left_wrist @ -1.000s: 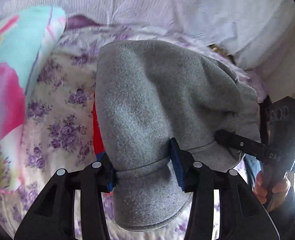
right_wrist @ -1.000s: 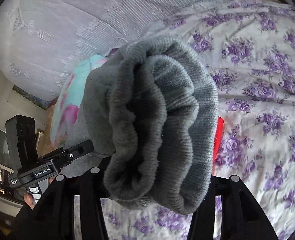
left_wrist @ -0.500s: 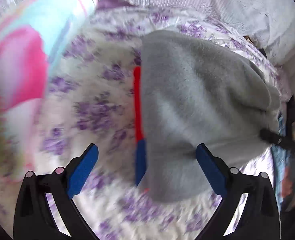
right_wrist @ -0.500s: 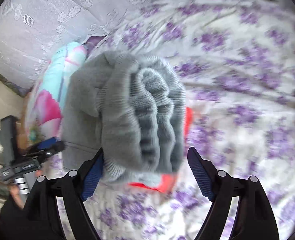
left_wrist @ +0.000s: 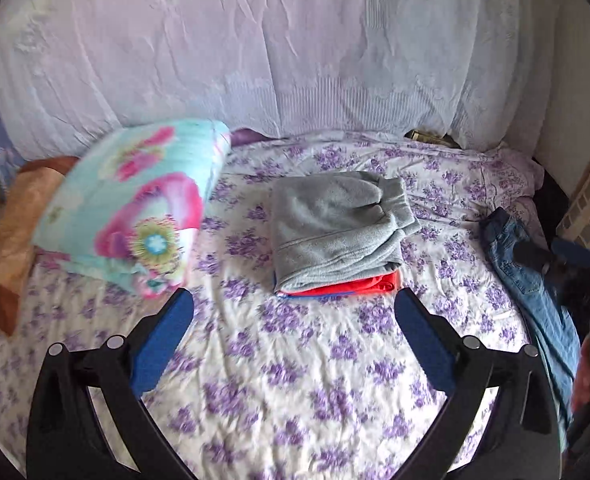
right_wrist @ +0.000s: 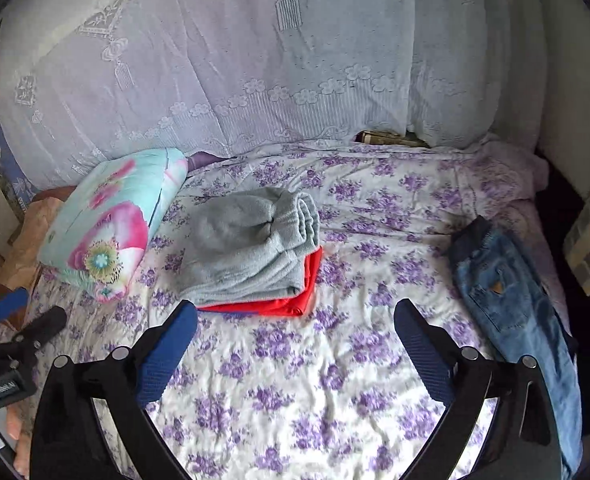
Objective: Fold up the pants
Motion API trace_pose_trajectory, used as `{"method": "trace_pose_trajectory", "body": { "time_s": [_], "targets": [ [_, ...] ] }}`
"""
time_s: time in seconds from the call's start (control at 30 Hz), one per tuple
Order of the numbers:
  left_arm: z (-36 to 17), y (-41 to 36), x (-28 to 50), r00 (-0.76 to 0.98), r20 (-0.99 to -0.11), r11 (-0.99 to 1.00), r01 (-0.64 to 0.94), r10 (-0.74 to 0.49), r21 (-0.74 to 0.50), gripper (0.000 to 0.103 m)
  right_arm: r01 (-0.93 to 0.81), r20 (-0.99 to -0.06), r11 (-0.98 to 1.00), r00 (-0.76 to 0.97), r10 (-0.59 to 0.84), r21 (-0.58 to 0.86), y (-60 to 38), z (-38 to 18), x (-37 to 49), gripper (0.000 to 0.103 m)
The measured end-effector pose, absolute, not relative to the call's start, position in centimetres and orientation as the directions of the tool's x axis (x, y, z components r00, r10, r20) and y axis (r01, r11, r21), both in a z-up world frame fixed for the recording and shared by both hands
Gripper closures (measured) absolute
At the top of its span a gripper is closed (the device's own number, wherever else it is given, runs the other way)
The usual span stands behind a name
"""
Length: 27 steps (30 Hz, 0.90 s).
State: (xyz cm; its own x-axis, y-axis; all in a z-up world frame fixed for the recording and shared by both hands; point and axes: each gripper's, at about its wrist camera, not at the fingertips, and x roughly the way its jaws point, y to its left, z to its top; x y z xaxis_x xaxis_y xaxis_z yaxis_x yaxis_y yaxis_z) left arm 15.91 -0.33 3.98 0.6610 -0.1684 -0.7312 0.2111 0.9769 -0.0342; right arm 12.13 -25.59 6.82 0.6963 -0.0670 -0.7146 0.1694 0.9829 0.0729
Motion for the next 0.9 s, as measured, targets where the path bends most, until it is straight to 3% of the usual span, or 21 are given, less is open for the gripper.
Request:
{"method": "trace_pose_trajectory", "body": {
  "time_s": [0.13, 0.3, 0.9],
  "targets": [
    [5.9, 0.2, 9.7, 0.681, -0.721, 0.984, 0.179, -0.128, -0.006, 0.005, 0.183, -0.709, 0.983, 0.695, -0.124, 0.008, -22.6, 5.8, 5.7, 0.004],
    [7.6, 0.4, 5.6, 0.696, -0.709, 0.982, 0.185, -0.116, 0.022, 0.005, 0.213, -0.752, 0.975, 0.653, -0.088, 0.07, -22.1, 4.9, 1.9, 0.004],
    [9.1, 0.6, 2.6, 0.709, -0.695, 0.982, 0.189, -0.116, 0.029, 0.005, 0.193, -0.717, 0.977, 0.694, -0.068, 0.094, -21.1, 7.0, -1.0, 0.004]
  ]
}}
